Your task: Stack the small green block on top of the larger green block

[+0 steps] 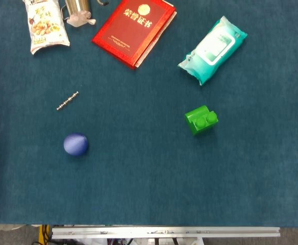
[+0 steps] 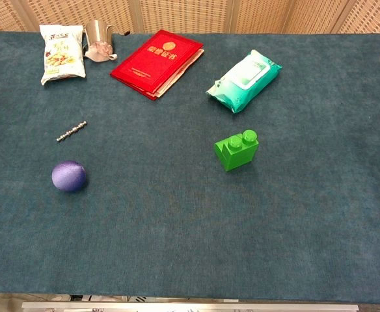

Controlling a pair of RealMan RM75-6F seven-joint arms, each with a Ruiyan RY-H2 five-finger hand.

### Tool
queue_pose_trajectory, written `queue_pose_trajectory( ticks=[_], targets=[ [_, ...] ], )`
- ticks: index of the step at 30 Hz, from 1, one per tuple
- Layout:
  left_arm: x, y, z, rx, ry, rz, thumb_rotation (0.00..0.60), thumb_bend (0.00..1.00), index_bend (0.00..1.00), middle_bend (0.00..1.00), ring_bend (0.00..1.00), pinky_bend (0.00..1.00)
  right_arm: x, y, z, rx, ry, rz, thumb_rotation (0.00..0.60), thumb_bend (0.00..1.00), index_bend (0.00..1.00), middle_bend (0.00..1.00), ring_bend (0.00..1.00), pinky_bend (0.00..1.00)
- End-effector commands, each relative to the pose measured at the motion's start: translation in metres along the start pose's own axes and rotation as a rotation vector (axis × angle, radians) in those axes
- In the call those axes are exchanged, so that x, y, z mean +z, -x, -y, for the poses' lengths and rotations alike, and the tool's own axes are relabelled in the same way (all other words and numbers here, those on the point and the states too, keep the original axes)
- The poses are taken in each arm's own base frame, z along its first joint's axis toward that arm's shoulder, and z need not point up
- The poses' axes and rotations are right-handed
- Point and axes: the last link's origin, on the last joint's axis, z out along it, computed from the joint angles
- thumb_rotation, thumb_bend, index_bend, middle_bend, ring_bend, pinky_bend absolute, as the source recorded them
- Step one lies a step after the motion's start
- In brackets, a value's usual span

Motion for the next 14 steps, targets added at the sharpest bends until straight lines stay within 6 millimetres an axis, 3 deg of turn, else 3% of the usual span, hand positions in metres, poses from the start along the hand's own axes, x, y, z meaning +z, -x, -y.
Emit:
queue_pose_trajectory(
  ticks=[1, 8, 14],
  targets=[
    [0.001, 0.000, -0.002, 0.002, 0.008, -0.002, 0.600, 0.22, 0.05, 0.12, 0.11, 0.11, -0.020, 0.001, -0.016, -0.014, 0.045, -0.010, 0.600, 0.15, 0.39, 0.38, 0.28, 0.37],
    [0.003, 0.001, -0.009, 0.016, 0.027, -0.001, 0.600, 0.22, 0.05, 0.12, 0.11, 0.11, -0.053, 0.007, -0.036, 0.034, 0.148, -0.027, 0.600, 0.15, 0.40, 0.38, 0.28, 0.37],
    [0.006, 0.002, -0.012, 0.019, 0.035, 0.005, 0.600, 0.22, 0.05, 0.12, 0.11, 0.11, -0.061, 0.006, -0.039, 0.054, 0.164, -0.047, 0.600, 0.15, 0.41, 0.38, 0.28, 0.37]
  ],
)
